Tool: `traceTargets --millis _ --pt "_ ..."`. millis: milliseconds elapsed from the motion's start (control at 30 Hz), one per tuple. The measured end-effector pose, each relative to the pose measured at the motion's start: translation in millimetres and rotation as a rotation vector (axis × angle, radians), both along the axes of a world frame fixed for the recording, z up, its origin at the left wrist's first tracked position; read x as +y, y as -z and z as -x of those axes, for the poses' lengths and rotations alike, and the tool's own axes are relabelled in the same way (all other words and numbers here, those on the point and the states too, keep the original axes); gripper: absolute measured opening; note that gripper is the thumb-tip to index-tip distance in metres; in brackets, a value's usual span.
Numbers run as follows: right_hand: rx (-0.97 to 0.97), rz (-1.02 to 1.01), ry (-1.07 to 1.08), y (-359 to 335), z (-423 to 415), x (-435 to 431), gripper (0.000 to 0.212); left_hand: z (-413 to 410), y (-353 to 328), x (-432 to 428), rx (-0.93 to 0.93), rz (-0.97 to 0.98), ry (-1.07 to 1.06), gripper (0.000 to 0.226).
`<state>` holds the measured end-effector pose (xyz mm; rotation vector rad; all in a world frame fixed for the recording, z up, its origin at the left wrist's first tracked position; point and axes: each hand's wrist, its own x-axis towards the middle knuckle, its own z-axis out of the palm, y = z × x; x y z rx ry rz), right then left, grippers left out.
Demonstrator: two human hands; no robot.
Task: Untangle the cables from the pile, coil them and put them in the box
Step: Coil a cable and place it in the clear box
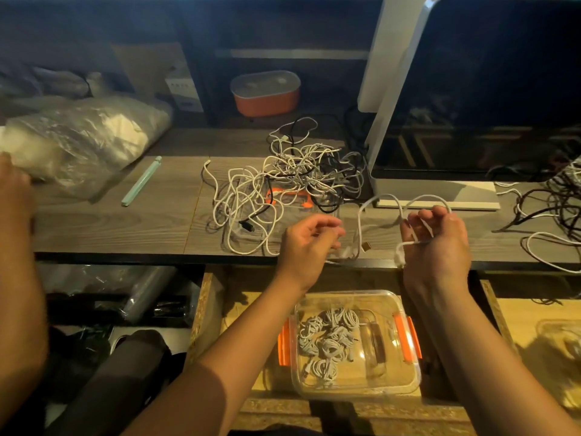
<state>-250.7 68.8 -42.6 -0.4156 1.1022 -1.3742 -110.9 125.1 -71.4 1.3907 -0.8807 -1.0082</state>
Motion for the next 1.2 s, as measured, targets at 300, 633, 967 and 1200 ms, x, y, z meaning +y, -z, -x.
traceTargets --millis 300,633,967,1200 --pt "0.390 0.152 -0.268 3.2 -12.4 12.4 0.016 18.9 -9.8 -9.4 -0.464 -0.374 0.447 0.022" --pt "1.648 0.989 -0.930 4.8 33.9 -8.5 0.053 0.5 -19.6 -10.0 -0.717 -0.320 0.276 0.030" --pt "1.461 0.571 -1.073 2.7 28.5 -22.9 0.028 -51.5 -17.1 -19.9 -0.197 -0.397 0.309 0.023" --pt "1.405 0.421 -0.973 25.2 24.0 -34.6 0.034 -31.8 -11.3 -20.9 -0.018 -0.129 0.284 0.030"
